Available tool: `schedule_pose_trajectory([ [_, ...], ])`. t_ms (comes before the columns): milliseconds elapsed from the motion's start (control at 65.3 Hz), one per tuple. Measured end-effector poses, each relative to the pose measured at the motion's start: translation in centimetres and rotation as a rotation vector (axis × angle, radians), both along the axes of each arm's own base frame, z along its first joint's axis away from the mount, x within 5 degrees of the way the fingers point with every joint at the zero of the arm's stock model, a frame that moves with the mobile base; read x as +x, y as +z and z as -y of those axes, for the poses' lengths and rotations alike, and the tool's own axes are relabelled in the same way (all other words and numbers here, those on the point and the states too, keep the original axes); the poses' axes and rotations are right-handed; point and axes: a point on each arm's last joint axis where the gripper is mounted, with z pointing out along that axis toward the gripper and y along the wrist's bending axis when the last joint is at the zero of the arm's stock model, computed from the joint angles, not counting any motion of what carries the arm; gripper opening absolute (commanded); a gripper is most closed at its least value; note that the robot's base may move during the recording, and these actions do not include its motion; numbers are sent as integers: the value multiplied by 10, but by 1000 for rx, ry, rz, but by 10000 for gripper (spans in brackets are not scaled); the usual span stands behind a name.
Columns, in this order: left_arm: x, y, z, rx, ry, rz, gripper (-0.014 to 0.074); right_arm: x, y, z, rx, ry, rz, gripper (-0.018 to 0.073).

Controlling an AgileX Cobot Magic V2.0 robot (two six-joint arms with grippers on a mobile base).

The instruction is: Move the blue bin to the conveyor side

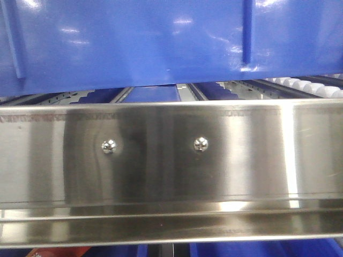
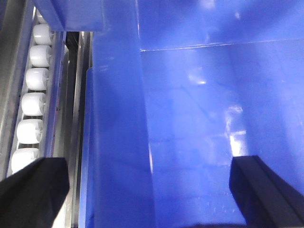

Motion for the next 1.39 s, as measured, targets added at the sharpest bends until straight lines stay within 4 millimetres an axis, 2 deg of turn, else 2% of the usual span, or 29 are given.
schedule_pose_trajectory([
  [77, 0, 0, 0, 0, 0, 0, 487, 1, -1, 0, 1, 1, -3, 391],
  [138, 0, 0, 0, 0, 0, 0, 381, 1, -1, 0, 0, 2, -2, 242],
  [168, 0, 0, 0, 2, 1, 0, 316, 1, -1, 0, 0, 2, -2, 188],
  [230, 0, 0, 0, 4, 1, 0, 169, 1, -1, 0, -9, -1, -1, 20],
  [276, 0, 0, -2, 18, 5, -1, 29, 1, -1, 2, -6, -8, 0, -84],
  [306, 0, 0, -3, 21, 11, -3, -46, 2, -2, 2, -11, -10, -1, -103],
  [398, 0, -1, -4, 19, 16, -4, 11, 2, -2, 2, -11, -10, -1, -69],
  [689, 0, -1, -4, 18, 18, -4, -8, 2, -2, 2, -11, -10, -1, -71],
  [857, -6, 3, -4, 17, 18, -7, -8, -7, 5, 5, -10, -10, 1, -79],
  [1026, -27, 16, -3, 6, 17, 14, -9, -30, 27, 12, 4, -9, 35, -79],
  [1224, -59, 54, -2, -9, 13, 145, -8, -74, 67, 25, 62, -25, 142, -79],
  [1393, -81, 74, 4, -6, -16, 224, -9, -105, 83, 34, 87, -31, 197, -79],
])
